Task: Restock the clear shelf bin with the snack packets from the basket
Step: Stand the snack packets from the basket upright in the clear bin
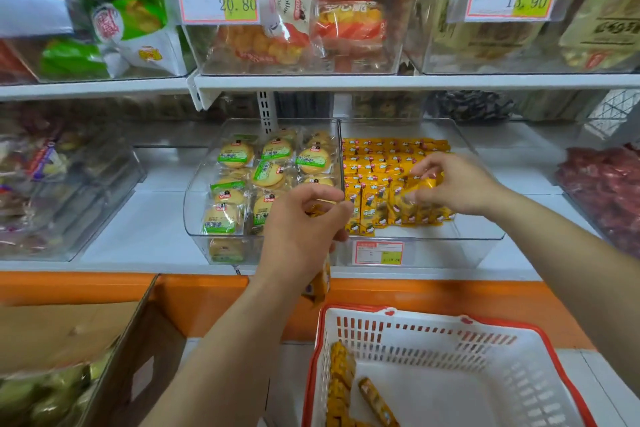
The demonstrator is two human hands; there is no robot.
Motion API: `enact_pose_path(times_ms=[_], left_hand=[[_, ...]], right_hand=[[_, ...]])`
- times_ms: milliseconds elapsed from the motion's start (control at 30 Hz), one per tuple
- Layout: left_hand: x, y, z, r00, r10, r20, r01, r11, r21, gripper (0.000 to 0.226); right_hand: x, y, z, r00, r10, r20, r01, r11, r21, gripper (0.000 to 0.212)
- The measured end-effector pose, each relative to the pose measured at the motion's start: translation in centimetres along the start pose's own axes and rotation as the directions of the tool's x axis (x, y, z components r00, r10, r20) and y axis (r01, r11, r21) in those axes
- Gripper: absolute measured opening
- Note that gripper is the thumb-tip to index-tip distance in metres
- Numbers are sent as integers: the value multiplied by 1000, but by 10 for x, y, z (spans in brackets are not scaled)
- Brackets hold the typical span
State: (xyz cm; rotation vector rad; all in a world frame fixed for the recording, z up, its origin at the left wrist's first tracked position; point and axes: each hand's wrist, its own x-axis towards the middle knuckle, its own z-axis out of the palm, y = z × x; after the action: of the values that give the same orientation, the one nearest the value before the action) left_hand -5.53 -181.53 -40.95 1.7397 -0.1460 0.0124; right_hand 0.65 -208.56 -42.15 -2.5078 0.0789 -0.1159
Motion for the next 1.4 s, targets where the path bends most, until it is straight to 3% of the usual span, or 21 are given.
enact_pose_path(times_ms=[67,167,433,633,733,800,833,933,1000,1167,1267,1333,1400], left_hand=[[0,0,-1,1000,5,1,-5,1000,13,5],[0,0,1,1000,5,-5,-5,1000,27,6],[3,-2,3,1000,-22,-15,22,999,23,6],[4,-1,7,999,-11,-29,13,999,49,6],[3,1,12,1000,-7,-21,8,998,56,4],[1,2,19,1000,-8,-14,9,999,50,4],[0,3,23,1000,-8,-6,8,999,46,5],[-7,7,43,999,-31,18,32,999,-31,6],[-12,11,59,999,-44,22,46,992,-113,6],[-19,20,85,997,-52,48,62,975,-215,7],[-19,22,88,991,-49,122,75,973,-218,15],[-21,21,91,978,-56,201,108,960,-257,26],[-22,20,92,966,-70,250,138,955,-264,27]], right_hand=[[9,-2,3,1000,6,12,-4,990,-138,46],[21,-6,18,998,-47,48,56,979,-198,47],[37,3,58,994,-101,-51,85,964,-253,57],[28,2,67,1000,-11,-3,11,983,-184,55],[-4,-11,45,988,-65,-139,35,977,-212,51],[-43,-22,30,976,-113,-184,110,994,-27,33],[-66,-28,26,985,-109,-137,127,983,130,24],[-135,-46,27,976,-103,190,-5,868,496,25],[-164,-55,33,956,-103,275,-70,830,553,35],[-173,-51,32,995,17,97,-72,789,610,23],[-171,-38,18,991,76,113,-136,614,778,13],[-170,-32,10,979,146,145,-195,438,878,15],[-169,-25,6,970,195,148,-209,347,914,17]])
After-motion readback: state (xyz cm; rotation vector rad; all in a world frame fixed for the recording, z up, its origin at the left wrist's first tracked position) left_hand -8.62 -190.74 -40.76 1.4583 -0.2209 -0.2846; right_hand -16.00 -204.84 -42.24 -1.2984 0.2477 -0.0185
